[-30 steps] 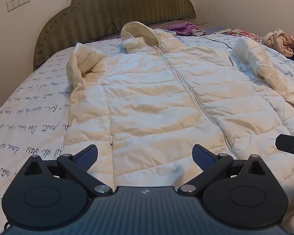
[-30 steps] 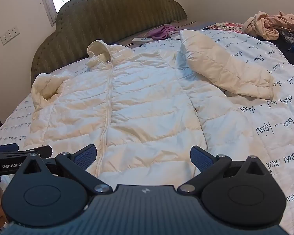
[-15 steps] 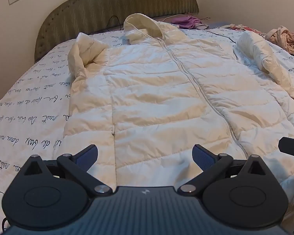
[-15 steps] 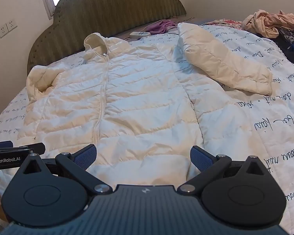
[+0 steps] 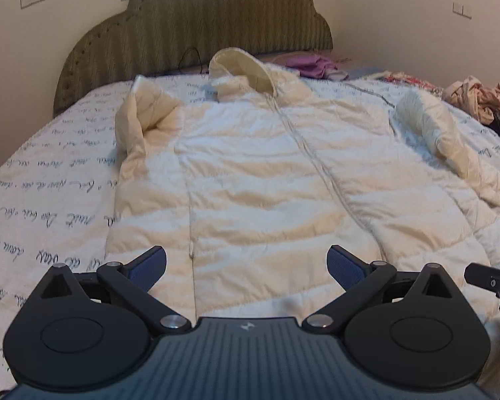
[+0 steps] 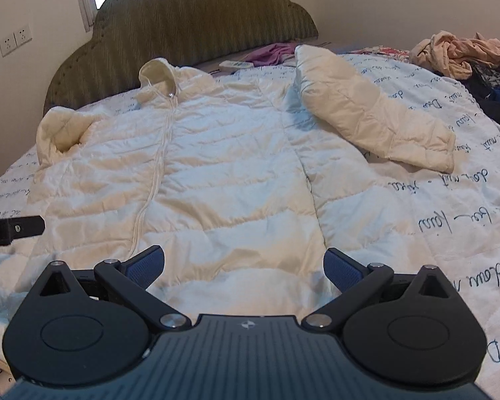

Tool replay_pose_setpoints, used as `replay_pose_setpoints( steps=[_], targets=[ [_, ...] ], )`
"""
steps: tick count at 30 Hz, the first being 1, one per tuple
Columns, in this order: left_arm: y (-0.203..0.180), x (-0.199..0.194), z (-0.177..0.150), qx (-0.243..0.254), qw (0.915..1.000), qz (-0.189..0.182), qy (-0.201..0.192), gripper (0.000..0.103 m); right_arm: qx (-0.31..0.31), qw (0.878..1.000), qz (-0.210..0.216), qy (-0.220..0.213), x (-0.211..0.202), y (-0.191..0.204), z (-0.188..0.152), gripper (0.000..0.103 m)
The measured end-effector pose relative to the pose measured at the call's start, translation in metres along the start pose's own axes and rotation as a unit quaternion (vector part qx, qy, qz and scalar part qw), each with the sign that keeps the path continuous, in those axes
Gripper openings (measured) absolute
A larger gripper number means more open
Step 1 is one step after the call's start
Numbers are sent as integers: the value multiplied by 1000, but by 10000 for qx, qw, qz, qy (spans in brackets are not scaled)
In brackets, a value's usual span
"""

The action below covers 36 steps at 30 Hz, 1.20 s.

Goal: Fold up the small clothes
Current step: 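Move both grippers over the cream puffer jacket toward its sleeves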

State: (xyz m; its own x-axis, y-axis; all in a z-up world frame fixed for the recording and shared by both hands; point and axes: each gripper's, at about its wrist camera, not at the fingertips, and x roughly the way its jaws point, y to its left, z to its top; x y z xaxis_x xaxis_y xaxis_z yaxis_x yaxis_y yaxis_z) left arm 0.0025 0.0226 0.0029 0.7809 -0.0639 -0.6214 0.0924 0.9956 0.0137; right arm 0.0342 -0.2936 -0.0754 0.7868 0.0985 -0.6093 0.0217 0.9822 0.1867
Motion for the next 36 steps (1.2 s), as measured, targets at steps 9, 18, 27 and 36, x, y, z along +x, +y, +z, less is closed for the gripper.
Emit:
replay_pose_setpoints(
  steps=[9,18,27,36],
  targets=[
    [-14,13,11,91,9997,-156,-180,103,-145,9996,-248,24,12,0,18,103],
    [-24,31,-16,601,9980,63,168,103,-175,9993,-306,156,21,3,16,103],
    [-22,23,5,95,9995,-108,-298,103,-149,9993,-302,-140,14,-1,25,103],
    [-38,52,12,421,9985,271,-219,103,-196,9980,-384,-463,13,-14,33,103]
  ],
)
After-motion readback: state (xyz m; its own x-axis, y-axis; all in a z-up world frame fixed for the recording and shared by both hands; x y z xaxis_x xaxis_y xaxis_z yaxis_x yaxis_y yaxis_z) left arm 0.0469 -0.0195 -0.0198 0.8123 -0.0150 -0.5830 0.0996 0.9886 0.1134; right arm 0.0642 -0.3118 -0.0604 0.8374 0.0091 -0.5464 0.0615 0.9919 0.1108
